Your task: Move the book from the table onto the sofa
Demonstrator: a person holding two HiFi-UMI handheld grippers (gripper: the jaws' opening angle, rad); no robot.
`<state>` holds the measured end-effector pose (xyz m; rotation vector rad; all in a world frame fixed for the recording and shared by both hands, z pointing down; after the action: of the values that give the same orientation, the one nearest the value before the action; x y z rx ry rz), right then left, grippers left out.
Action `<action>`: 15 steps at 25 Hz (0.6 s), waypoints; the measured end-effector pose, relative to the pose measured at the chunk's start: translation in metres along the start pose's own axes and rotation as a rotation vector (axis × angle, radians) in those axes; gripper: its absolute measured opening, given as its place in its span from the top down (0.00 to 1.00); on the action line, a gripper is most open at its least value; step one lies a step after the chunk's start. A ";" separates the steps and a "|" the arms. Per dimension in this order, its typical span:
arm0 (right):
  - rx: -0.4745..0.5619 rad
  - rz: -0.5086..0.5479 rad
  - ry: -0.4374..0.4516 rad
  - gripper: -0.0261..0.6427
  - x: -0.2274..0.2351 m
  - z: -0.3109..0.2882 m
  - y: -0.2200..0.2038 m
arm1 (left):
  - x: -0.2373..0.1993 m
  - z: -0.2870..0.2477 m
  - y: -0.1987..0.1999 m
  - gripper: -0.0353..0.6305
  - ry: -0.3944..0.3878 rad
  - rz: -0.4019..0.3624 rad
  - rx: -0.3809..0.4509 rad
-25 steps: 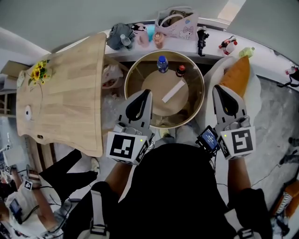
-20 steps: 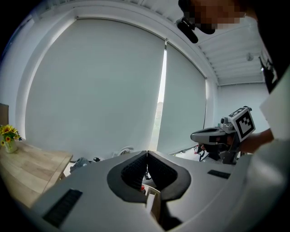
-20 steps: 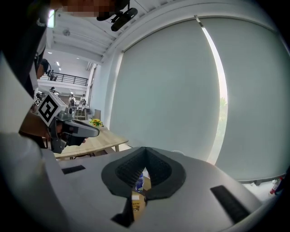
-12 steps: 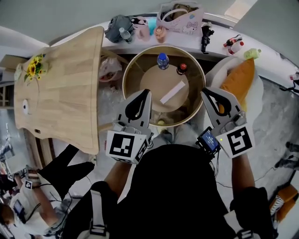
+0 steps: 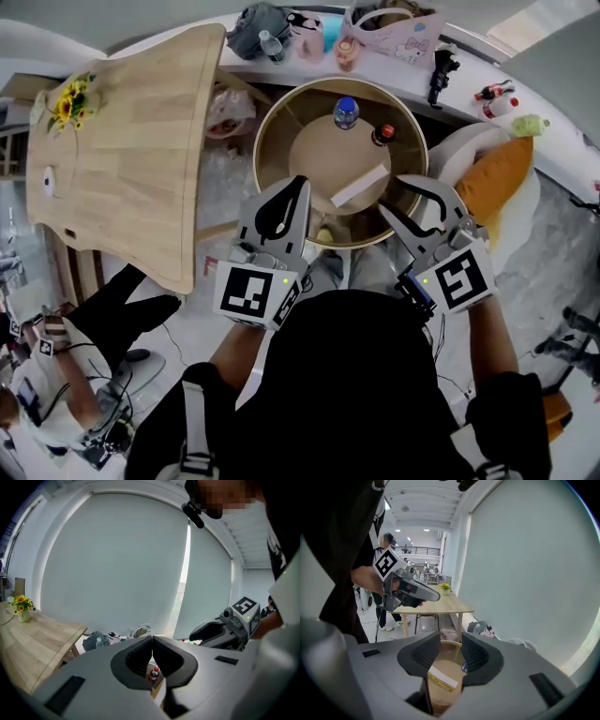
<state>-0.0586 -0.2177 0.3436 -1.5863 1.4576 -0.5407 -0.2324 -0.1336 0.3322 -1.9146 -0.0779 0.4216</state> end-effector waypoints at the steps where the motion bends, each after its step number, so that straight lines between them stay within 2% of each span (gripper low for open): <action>1: -0.004 0.003 0.022 0.72 -0.001 -0.005 -0.001 | -0.003 0.000 -0.002 0.93 0.008 0.006 -0.003; 5: -0.032 0.048 0.106 0.69 -0.005 -0.025 -0.007 | -0.015 -0.002 -0.005 0.93 0.036 0.020 -0.005; 11: -0.085 0.092 0.213 0.68 -0.015 -0.052 -0.030 | -0.029 0.002 -0.017 0.93 0.088 0.048 -0.024; 15: -0.133 0.084 0.255 0.67 -0.016 -0.067 -0.046 | -0.040 -0.002 -0.027 0.93 0.126 0.076 -0.035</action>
<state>-0.0898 -0.2269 0.4194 -1.5939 1.7748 -0.6267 -0.2654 -0.1348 0.3676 -1.9785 0.0705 0.3515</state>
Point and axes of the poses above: the fingertips, and each gripper's own axes: z backward along the fingers, x to its right, y out of its top, the point moved 7 cm from there along z, backward along the fingers, and after that the axes turned 12 degrees about -y, right-handed, at the moved point
